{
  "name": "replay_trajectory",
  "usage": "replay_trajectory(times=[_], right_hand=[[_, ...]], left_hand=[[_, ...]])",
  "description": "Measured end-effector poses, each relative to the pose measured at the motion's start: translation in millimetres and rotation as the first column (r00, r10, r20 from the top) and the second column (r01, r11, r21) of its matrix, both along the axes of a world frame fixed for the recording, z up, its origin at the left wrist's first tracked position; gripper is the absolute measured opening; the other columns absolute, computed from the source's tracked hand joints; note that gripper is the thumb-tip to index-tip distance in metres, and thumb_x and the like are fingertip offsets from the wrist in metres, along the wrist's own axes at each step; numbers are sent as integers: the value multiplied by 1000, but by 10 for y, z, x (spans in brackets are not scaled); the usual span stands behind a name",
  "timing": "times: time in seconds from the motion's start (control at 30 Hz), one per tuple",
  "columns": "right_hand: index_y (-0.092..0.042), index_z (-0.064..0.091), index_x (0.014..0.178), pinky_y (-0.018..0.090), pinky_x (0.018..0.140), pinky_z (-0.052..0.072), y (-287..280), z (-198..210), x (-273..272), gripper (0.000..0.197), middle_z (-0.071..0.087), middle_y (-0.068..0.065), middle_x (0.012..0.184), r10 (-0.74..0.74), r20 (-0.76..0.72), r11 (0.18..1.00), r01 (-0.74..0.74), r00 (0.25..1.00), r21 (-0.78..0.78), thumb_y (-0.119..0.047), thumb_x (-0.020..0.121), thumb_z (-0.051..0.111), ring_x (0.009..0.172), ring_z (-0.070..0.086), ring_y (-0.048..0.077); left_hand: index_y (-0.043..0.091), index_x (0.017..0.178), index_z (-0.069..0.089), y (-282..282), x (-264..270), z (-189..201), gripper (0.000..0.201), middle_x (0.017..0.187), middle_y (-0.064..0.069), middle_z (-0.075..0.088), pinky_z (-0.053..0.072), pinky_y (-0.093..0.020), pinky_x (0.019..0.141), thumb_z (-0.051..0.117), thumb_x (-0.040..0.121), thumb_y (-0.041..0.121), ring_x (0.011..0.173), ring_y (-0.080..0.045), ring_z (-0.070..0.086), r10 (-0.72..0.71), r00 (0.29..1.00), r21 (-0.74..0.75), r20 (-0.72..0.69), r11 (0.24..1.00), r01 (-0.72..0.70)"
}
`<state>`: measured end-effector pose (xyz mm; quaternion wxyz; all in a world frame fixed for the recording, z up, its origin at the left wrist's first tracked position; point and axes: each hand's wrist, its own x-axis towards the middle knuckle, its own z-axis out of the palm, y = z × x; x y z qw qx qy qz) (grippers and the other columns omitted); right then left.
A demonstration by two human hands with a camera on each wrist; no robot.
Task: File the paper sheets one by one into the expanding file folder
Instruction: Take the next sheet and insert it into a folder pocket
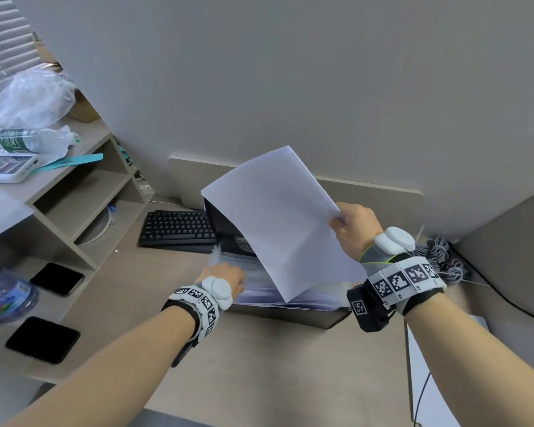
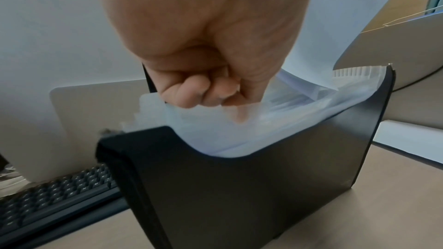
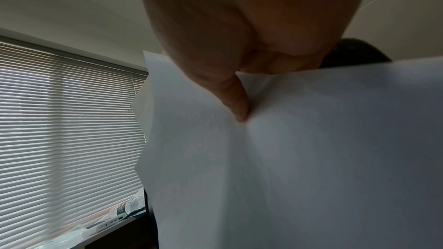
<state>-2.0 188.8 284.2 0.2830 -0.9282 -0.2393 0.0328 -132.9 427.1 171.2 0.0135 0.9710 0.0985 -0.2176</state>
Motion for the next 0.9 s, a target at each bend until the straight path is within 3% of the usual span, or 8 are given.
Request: replay_trajectory(times=[0.17, 0.37, 0.47, 0.53, 0.63, 0.7, 0.8, 0.9], right_hand=[[2, 53, 80, 39, 59, 42, -28, 9, -12, 9, 57, 21, 71, 11, 16, 1000, -11, 1000, 4, -3, 85, 47, 65, 41, 32], [3, 55, 82, 38, 58, 40, -27, 2, 13, 11, 57, 22, 71, 8, -7, 1000, -8, 1000, 1, -3, 84, 46, 64, 39, 30], [2, 55, 82, 34, 57, 34, -3, 6, 22, 11, 52, 16, 67, 6, -33, 1000, -6, 999, 0, -3, 83, 45, 63, 38, 29], [2, 56, 82, 33, 57, 34, 16, 9, 31, 12, 52, 14, 67, 1, -39, 1000, -1, 999, 4, -3, 83, 45, 63, 38, 29], [1, 54, 78, 32, 56, 32, 26, 16, 48, 10, 49, 11, 64, -14, -44, 1000, 15, 999, 8, -2, 82, 46, 62, 37, 29], [2, 53, 77, 32, 55, 31, 27, 12, 59, 10, 47, 10, 63, -24, -38, 1000, 24, 999, 8, -2, 82, 46, 62, 36, 29], [3, 52, 77, 33, 56, 32, 26, 7, 82, 10, 46, 10, 62, -32, -19, 999, 32, 999, 7, -2, 83, 46, 62, 36, 29], [2, 52, 77, 34, 57, 34, 22, 13, 100, 10, 48, 12, 63, -28, -6, 1000, 28, 1000, -15, -3, 84, 46, 62, 38, 31]], left_hand=[[19, 98, 72, -14, 38, -8, 24, 99, -3, 67, 42, -28, 67, 55, 90, 35, 79, -23, 54, 8, 1000, -38, -4, 999, -8], [18, 91, 72, -2, 21, -100, 36, 118, -4, 53, 45, -35, 81, 53, 89, 49, 107, -25, 49, -83, 996, -54, -25, 995, 82], [16, 88, 70, -46, 28, -85, 50, 105, -3, 64, 49, -33, 76, 45, 89, 59, 88, -23, 57, -69, 996, -42, -50, 997, 67], [20, 100, 69, -92, 16, -101, 57, 101, -1, 68, 50, -31, 76, 41, 87, 69, 88, -24, 62, -38, 998, -59, -46, 998, 35], [24, 113, 63, -193, -15, -162, 72, 116, 1, 66, 49, -35, 84, 37, 79, 81, 102, -26, 62, -118, 993, -55, -14, 992, 117], [24, 106, 67, -274, -41, -199, 70, 126, -2, 58, 43, -37, 87, 41, 76, 82, 111, -25, 56, -184, 983, -60, -22, 981, 182], [23, 93, 71, -355, -56, -246, 60, 151, -6, 35, 30, -43, 107, 49, 76, 77, 134, -27, 34, -225, 974, -79, -26, 972, 222], [22, 87, 70, -371, -37, -278, 55, 157, -6, 26, 22, -42, 113, 54, 77, 73, 140, -27, 24, -228, 974, -64, -2, 972, 227]])
